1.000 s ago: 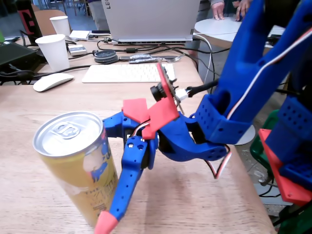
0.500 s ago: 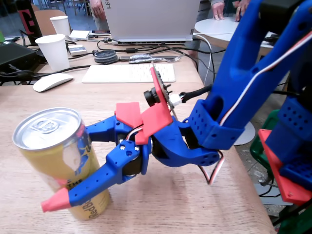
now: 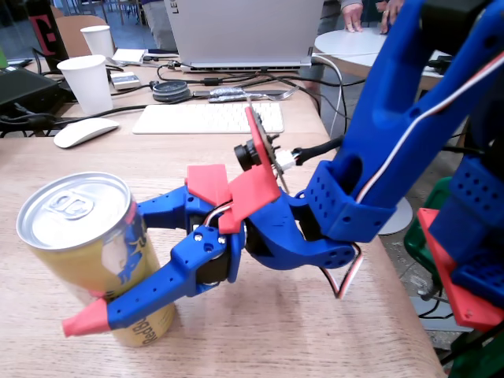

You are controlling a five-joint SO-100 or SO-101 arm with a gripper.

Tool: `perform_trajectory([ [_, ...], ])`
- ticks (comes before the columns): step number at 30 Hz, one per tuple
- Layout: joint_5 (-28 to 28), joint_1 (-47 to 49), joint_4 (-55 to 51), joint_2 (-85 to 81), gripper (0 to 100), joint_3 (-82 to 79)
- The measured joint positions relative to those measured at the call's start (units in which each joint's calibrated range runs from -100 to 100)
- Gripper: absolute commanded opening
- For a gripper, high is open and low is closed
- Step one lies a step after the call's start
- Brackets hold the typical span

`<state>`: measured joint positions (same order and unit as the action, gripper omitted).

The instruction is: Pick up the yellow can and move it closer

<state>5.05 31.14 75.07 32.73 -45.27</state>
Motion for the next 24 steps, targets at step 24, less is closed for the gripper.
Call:
perform_trajectory([
  [24, 0.24, 6.39, -31.39, -40.03, 22, -14.16],
])
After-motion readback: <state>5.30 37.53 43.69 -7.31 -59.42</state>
